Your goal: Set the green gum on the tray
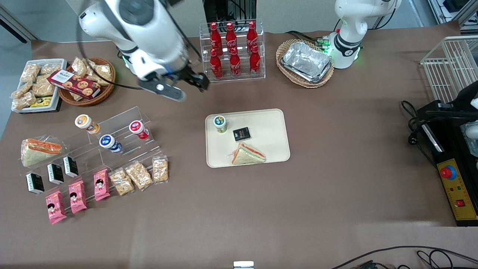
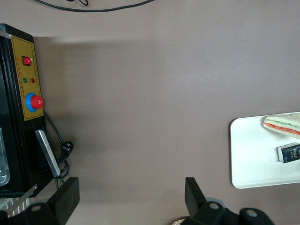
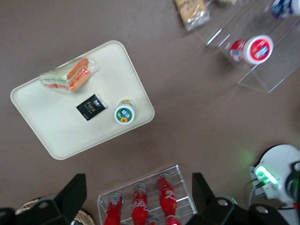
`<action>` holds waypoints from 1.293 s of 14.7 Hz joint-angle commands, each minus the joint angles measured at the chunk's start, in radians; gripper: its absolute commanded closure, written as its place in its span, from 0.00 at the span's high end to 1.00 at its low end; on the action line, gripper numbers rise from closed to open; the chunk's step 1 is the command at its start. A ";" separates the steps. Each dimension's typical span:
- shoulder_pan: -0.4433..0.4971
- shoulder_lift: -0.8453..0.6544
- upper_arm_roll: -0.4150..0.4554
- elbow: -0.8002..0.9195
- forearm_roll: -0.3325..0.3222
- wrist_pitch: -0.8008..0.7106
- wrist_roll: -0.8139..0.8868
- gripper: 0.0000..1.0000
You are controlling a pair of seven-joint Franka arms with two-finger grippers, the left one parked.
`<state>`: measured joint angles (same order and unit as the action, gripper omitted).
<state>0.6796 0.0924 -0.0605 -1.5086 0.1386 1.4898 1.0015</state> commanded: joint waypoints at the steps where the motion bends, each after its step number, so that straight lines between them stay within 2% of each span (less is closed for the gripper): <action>1: -0.138 -0.097 0.027 0.013 -0.069 -0.081 -0.278 1.00; 2: -0.238 -0.127 0.069 -0.004 -0.071 -0.085 -0.363 1.00; 4: -0.500 -0.195 0.259 -0.053 -0.077 -0.077 -0.514 1.00; 5: -0.552 -0.213 0.280 -0.067 -0.082 -0.077 -0.582 1.00; 7: -0.595 -0.223 0.252 -0.071 -0.111 -0.076 -0.726 1.00; 8: -0.595 -0.223 0.207 -0.071 -0.119 -0.074 -0.795 1.00; 12: -0.601 -0.206 0.045 -0.084 -0.117 -0.021 -1.029 1.00; 14: -0.644 -0.201 0.024 -0.111 -0.113 0.038 -1.153 1.00; 19: -0.663 -0.168 0.022 -0.079 -0.100 0.030 -1.104 1.00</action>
